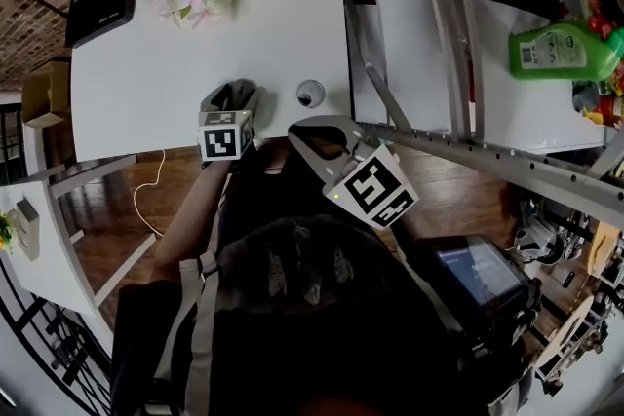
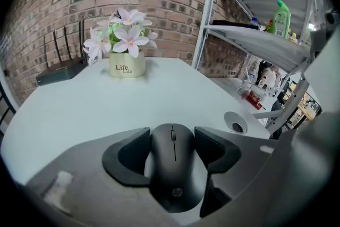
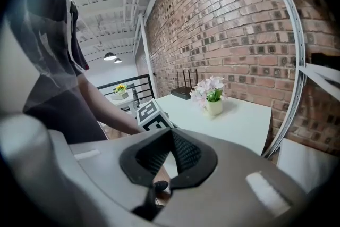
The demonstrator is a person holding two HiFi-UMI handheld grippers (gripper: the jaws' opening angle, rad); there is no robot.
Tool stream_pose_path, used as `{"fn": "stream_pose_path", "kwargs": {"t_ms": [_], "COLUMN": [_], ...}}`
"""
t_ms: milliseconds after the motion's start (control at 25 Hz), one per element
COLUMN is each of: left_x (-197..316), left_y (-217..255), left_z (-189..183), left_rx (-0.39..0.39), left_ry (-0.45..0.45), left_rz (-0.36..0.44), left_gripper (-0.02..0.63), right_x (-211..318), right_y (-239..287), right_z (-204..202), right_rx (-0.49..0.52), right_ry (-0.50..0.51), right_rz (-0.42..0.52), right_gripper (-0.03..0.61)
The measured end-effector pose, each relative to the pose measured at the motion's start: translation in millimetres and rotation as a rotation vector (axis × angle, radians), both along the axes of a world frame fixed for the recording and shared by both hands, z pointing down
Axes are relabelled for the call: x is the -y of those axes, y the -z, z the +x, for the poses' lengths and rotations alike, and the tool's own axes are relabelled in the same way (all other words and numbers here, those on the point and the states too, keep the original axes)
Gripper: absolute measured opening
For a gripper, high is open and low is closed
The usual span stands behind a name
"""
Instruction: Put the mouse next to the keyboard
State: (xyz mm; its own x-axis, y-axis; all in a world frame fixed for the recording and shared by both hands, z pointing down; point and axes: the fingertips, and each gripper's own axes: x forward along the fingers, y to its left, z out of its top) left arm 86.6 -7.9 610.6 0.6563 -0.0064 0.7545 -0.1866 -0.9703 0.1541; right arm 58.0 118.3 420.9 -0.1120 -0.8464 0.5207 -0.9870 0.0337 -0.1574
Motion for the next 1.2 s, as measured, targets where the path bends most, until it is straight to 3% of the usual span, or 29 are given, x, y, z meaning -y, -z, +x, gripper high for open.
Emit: {"fn": "stream_pose_path", "kwargs": {"t_ms": [320, 560, 1200], "left_x": [-6, -10, -22], "left_y": [4, 2, 2], "left_z": [5, 11, 18], "left_rx": [0.001, 0.005, 0.017], "left_ry": [-0.026, -0.062, -0.133], "left_rz": [-0.004, 0.042, 0.049], "left_gripper": [0.267, 0.268, 0.268], "right_x": [14, 23, 31], "right_y": [-1, 6, 9], "right_z": [-15, -21, -21], "right_rx": [-0.214, -0.233, -0.270], "right_ry": [0.118, 0.167, 0.202], "right_rz": [-0.041, -0.013, -0.011], "right_gripper": [0.005, 0.005, 0.005]}}
